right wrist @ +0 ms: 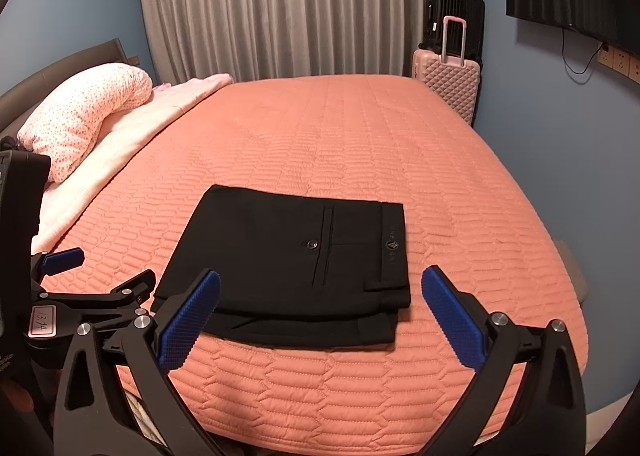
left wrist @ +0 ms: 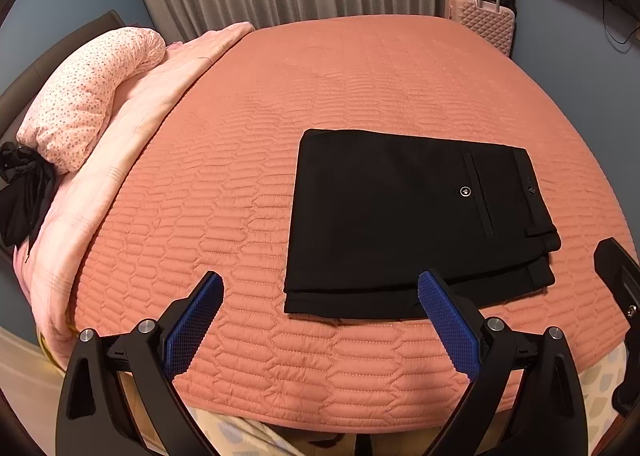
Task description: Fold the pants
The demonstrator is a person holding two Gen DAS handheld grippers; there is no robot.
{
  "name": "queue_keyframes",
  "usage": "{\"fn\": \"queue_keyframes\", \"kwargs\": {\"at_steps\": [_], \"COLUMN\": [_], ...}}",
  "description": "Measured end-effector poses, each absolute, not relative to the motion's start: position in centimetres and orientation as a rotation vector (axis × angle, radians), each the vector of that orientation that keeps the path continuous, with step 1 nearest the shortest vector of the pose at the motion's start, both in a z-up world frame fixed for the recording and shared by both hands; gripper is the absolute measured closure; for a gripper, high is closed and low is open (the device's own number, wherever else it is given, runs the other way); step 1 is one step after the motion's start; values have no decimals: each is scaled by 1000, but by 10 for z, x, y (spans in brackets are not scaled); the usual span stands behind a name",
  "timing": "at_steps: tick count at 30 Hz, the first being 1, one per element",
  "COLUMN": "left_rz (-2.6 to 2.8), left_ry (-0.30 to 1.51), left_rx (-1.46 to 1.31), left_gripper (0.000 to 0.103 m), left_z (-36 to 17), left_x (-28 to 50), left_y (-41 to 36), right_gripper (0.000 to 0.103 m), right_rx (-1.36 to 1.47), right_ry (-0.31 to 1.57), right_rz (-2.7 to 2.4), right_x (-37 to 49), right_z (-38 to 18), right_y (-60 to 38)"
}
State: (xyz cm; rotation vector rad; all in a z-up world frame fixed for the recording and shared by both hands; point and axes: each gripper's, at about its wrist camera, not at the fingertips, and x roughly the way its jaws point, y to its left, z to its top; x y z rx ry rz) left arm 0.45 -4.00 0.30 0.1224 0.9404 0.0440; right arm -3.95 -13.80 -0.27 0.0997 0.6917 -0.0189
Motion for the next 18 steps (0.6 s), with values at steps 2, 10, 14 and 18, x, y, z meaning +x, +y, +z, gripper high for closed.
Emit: {"fn": "queue_keyframes", "kwargs": {"at_steps": [2,10,14,18], "left_rz": [44,34,31,46], "left_ry": [943,959,967,963], "left_rx": [120,87,65,67], "left_gripper": [6,6,6,6], "left_z": [3,0,-2,-1], "left_x": [4,4,5,6], "left_y": [-40,-35,-32,-31], "right_gripper": [5,5,5,5], "right_rx": [107,152,178,186], "right_ry": [699,750,769,775], "right_rz": [-16,-27,-23,-19], "right_x": [-39,-33,-30,-30], "right_z": [-4,-11,-15,-15], "right_y": [-136,-136,-137,-138]}}
